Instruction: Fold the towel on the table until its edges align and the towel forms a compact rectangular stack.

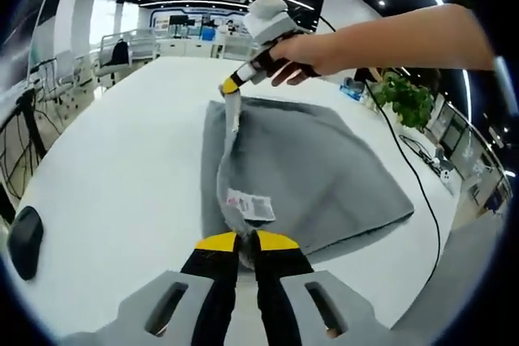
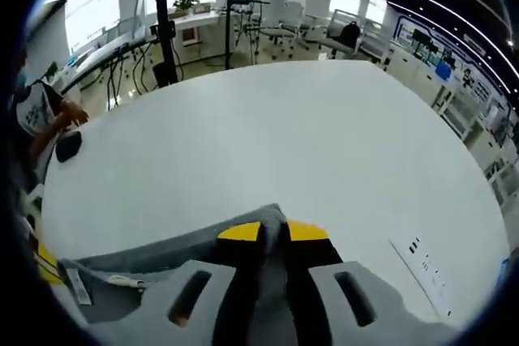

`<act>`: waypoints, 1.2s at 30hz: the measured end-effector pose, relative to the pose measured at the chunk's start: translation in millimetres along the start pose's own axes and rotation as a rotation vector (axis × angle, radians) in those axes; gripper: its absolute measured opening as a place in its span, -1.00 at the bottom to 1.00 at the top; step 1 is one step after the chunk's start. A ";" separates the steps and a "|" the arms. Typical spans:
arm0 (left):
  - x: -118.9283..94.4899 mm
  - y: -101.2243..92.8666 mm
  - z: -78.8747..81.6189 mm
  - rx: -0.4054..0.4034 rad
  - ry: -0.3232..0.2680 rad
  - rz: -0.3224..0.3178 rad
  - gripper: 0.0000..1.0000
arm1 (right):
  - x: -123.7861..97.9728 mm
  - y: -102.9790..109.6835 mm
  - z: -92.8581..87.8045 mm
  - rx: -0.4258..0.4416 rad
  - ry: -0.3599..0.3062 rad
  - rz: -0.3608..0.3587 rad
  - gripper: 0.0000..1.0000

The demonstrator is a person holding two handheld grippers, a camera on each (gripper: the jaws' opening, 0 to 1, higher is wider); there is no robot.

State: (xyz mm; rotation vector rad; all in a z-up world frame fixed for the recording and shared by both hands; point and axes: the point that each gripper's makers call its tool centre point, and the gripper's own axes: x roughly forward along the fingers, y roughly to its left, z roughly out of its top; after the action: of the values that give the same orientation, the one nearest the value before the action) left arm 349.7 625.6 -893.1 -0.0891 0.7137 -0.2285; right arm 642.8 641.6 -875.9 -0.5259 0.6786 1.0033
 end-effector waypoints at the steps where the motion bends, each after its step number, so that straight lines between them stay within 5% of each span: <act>1: 0.3 0.7 -1.9 0.017 0.005 0.004 -0.84 | -0.9 0.4 1.4 0.003 -0.006 0.001 -0.75; 11: -3.3 19.3 -8.2 0.049 0.004 0.084 -0.79 | -18.0 -0.2 2.3 0.009 -0.038 0.017 -0.70; 19: -18.8 22.4 6.2 0.074 -0.043 0.131 -0.69 | -49.7 3.3 0.5 0.032 -0.069 0.034 -0.56; 28: -18.9 10.6 22.4 0.138 -0.068 0.097 -0.66 | -103.3 17.2 -3.7 -0.009 -0.083 0.034 -0.52; 36: -22.2 -9.6 38.4 0.182 -0.089 0.053 -0.65 | -138.5 4.0 -3.1 -0.017 -0.098 0.006 -0.52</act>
State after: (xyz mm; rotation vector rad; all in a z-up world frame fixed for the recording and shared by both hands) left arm 357.0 621.6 -848.5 0.0925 0.6033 -0.2362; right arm 587.6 560.7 -777.9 -0.4870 0.5852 1.0341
